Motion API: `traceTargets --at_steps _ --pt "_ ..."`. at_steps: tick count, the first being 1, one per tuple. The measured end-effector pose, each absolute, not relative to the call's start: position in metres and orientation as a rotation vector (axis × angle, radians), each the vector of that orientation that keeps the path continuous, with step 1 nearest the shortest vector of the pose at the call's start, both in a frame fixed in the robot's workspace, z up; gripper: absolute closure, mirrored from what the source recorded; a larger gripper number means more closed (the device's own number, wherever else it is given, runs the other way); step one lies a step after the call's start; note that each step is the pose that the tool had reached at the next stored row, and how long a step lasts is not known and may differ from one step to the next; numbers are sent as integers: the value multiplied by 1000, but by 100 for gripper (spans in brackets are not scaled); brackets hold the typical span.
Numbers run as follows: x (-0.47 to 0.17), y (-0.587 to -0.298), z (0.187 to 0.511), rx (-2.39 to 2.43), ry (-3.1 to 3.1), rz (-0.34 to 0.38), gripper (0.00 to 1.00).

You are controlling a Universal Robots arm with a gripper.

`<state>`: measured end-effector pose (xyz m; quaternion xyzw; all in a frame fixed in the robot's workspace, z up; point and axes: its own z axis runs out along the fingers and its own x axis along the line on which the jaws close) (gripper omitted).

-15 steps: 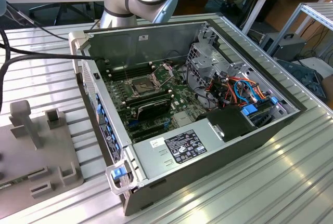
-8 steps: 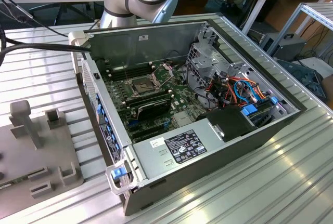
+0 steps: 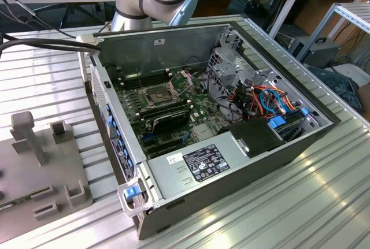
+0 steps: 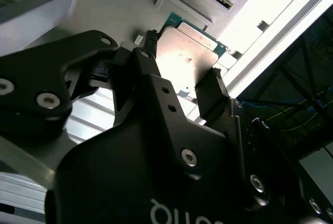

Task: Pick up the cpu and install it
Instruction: 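Pick up the cpu and move it towards the insertion slot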

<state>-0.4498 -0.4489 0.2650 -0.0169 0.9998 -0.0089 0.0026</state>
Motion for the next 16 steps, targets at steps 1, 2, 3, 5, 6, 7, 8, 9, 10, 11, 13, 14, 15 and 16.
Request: traceTargets --at_steps 1,2,3,5,6,7,8,9,10,11,13,14,15,16 --pt "-450 -449 266 -53 3136 -29 45" --pt "-450 -449 267 -53 3136 -31 45" --pt "-450 -449 269 -53 3136 -34 45" --pt "-450 -449 271 -53 3136 -36 45" --pt "-450 -449 272 -53 3136 -37 45" --pt "-450 -449 273 -53 3136 -38 45" --pt "-450 -449 275 -53 3136 -41 45" --pt "-450 -449 277 -53 3136 -43 45" --pt "-450 -449 278 -53 3136 -45 45" --pt "-450 -449 280 -53 3136 -47 45" --pt "-450 -449 280 -53 3136 -47 45" --pt "-450 -449 280 -53 3136 -47 45" --pt "-450 -449 280 -53 3136 -47 45" --pt "-450 -449 280 -53 3136 -48 45"
